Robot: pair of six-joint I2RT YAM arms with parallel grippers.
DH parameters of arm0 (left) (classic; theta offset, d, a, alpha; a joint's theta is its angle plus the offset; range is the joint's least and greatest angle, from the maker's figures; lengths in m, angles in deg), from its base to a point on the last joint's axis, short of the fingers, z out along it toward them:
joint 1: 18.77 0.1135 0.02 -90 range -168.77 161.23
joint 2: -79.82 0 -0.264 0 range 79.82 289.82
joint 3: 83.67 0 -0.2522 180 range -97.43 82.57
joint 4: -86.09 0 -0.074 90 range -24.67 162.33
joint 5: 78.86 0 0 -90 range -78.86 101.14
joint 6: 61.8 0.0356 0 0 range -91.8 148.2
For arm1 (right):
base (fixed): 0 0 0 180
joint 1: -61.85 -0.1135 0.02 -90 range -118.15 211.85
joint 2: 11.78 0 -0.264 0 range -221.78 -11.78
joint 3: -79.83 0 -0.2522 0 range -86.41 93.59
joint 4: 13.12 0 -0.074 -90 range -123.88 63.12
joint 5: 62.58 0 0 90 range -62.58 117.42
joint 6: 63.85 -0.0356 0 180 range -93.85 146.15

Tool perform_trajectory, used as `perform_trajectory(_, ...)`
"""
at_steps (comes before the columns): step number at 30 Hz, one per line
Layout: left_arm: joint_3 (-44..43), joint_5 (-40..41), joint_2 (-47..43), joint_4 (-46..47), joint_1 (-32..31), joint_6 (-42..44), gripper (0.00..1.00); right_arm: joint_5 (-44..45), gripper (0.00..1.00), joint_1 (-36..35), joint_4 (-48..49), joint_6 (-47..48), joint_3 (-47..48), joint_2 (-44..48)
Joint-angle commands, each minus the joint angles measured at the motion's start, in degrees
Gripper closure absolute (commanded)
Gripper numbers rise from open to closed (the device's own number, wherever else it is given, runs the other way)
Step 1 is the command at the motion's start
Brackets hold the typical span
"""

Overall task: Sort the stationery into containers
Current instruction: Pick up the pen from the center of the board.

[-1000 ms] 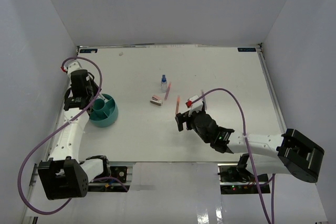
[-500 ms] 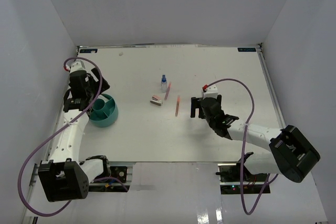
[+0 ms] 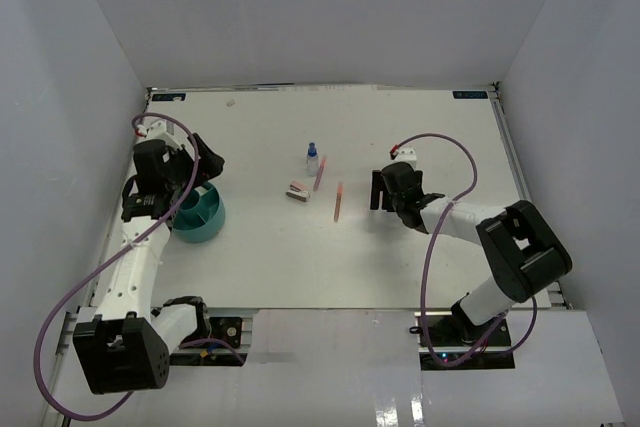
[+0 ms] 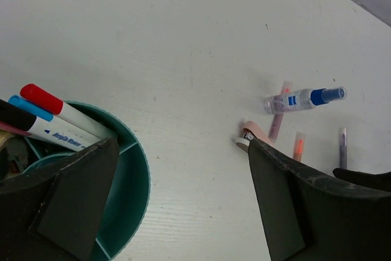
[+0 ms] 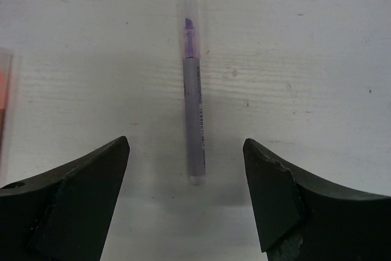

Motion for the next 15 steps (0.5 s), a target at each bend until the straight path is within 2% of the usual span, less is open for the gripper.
perform_trajectory(1,0.79,-3.71,-1.85,1.31,-0.8,0.08,0.02,-1.31,0.2,0.91,-1.17,-1.04,3.0,-2.93)
perform_trajectory(4,0.88,-5.2,-1.68,1.92,-1.15,0.35,0.02,-0.52,0.3,1.0,-1.08,-1.13,3.19,-4.52)
perform_trajectory(5,0.88,-6.6,-1.5,1.93,-1.24,0.35,0.02,-0.26,0.38,1.09,-1.08,-1.04,3.27,-5.22)
perform_trajectory(7,0.96,-8.01,-0.98,2.1,-1.59,0.52,0.02,0.09,0.43,1.27,-1.17,-1.13,3.27,-5.92)
perform_trajectory(11,1.49,-10.74,-0.62,2.19,-3.08,0.17,0.02,0.36,0.63,1.62,-1.43,-1.13,2.92,-6.54)
perform_trajectory(12,2.01,-11.0,-0.79,2.28,-3.52,-1.31,0.02,0.36,0.65,1.62,-1.96,-1.13,2.83,-6.28)
perform_trajectory(13,2.19,-11.27,-0.8,2.28,-5.7,-2.02,0.02,0.36,0.75,1.62,-2.31,-0.87,2.92,-6.02)
perform_trajectory(15,2.11,-11.01,-0.97,2.19,-9.05,-3.25,0.02,0.09,0.84,1.36,-2.75,-0.34,2.22,-4.26)
